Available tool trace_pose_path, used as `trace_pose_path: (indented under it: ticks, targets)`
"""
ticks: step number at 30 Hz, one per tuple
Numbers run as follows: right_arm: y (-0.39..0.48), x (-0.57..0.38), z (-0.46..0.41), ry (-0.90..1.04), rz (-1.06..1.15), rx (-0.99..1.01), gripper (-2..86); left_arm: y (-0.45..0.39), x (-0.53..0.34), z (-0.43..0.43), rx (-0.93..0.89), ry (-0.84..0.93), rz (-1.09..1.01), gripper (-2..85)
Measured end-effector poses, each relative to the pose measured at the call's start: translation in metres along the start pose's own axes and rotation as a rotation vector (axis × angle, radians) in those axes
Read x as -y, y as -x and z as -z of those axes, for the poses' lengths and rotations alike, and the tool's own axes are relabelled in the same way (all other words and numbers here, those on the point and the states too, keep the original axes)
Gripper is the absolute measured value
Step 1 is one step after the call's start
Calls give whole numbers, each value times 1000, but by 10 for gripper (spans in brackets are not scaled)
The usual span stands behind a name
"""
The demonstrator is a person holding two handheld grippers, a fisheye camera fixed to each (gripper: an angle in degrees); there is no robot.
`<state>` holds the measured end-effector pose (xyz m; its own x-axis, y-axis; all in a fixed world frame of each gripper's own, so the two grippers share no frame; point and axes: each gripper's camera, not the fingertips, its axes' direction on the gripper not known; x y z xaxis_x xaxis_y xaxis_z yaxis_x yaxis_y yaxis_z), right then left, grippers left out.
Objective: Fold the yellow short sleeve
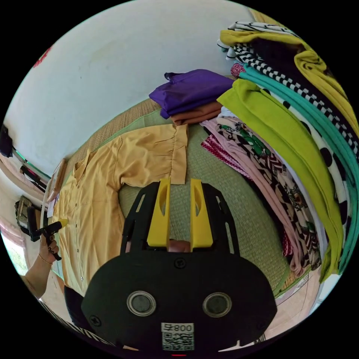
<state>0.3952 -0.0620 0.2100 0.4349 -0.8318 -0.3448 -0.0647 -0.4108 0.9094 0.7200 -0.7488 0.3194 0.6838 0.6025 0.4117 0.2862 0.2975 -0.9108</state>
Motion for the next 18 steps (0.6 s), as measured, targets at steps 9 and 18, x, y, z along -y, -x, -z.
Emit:
trace_pose_path:
  ticks: [9,18]
  targets:
    - [17,-20,-48,46,54,-71,61,-133,84,-115,-47,146,-178,22]
    - [21,-59,-57,12,43,57,18,-244,149,-193,-79,189,-261,25]
